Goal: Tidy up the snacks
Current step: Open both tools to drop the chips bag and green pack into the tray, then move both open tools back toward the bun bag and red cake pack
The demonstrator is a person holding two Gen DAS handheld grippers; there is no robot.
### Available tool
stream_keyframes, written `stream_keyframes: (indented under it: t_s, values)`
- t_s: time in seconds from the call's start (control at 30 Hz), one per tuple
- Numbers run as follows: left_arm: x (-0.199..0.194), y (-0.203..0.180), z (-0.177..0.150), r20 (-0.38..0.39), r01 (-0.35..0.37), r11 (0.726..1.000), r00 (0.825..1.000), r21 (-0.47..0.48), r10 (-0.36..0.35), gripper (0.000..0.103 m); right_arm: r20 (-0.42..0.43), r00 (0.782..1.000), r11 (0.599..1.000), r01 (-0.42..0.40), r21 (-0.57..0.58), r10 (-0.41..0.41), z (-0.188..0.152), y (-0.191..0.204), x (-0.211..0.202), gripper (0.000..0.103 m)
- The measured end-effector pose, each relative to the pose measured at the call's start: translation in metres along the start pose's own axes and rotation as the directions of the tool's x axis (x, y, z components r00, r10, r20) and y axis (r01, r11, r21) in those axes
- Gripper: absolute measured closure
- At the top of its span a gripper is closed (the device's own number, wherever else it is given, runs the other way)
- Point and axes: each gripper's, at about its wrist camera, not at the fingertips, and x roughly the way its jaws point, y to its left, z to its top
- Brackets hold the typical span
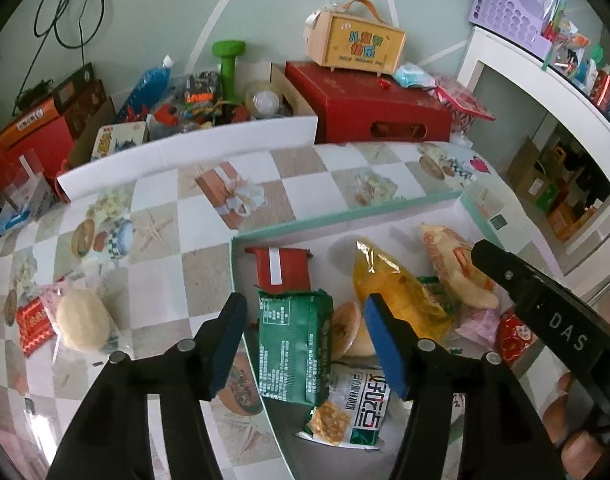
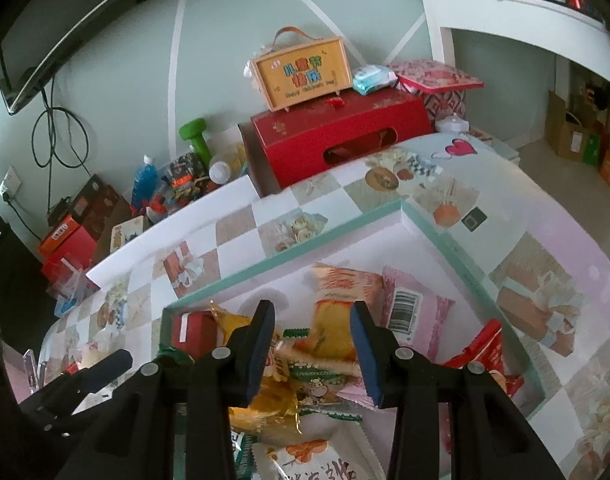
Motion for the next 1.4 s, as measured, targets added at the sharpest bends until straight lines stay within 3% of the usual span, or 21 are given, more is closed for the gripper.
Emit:
stream_keyframes:
  t_s: [0.23, 0.47, 0.57, 0.73, 0.8, 0.97, 1.07, 1.4]
  values:
    - [-0.005, 0.011, 0.002, -0.009, -0.045, 0.998, 0.999, -0.038, 0.045, 0.034, -0.017, 1.0, 1.0, 0.019, -0.018, -0.019, 0.001, 0.003, -0.001, 0.058]
    - [0.006, 0.026, -0.001, -0.048, -0.095, 0.991, 0.995, -0.092, 0.091, 0.032, -0.075, 0.994, 0.996, 0.082, -0.026, -0.084, -0.003, 0.001, 0.013, 0.043]
    - [0.008, 0.03, -0.001, -0.05, -0.114, 0.989, 0.993, -0.098, 0.11, 0.018, -0.087, 0.991, 0.994, 0.103, -0.023, -0.105, -0.003, -0.002, 0.016, 0.032]
    - [0.009, 0.034, -0.001, -0.045, -0.143, 0.985, 0.989, -0.101, 0.139, 0.014, -0.08, 0.988, 0.991, 0.129, -0.025, -0.13, -0.003, -0.005, 0.015, 0.016]
    - [0.009, 0.034, -0.001, -0.041, -0.157, 0.983, 0.987, -0.093, 0.153, 0.006, -0.078, 0.987, 0.99, 0.136, -0.033, -0.138, -0.003, -0.004, 0.015, 0.013]
    - [0.01, 0.039, -0.001, -0.038, -0.157, 0.981, 0.987, -0.11, 0.154, 0.006, -0.078, 0.986, 0.989, 0.144, -0.044, -0.147, -0.003, -0.003, 0.016, 0.012]
    - [0.01, 0.04, -0.002, -0.035, -0.17, 0.979, 0.985, -0.109, 0.167, 0.005, -0.078, 0.985, 0.988, 0.149, -0.041, -0.152, -0.003, -0.004, 0.016, 0.0]
    - [0.007, 0.04, -0.001, -0.014, -0.177, 0.978, 0.984, -0.114, 0.177, 0.005, -0.076, 0.984, 0.987, 0.156, -0.043, -0.159, -0.003, -0.004, 0.015, 0.0]
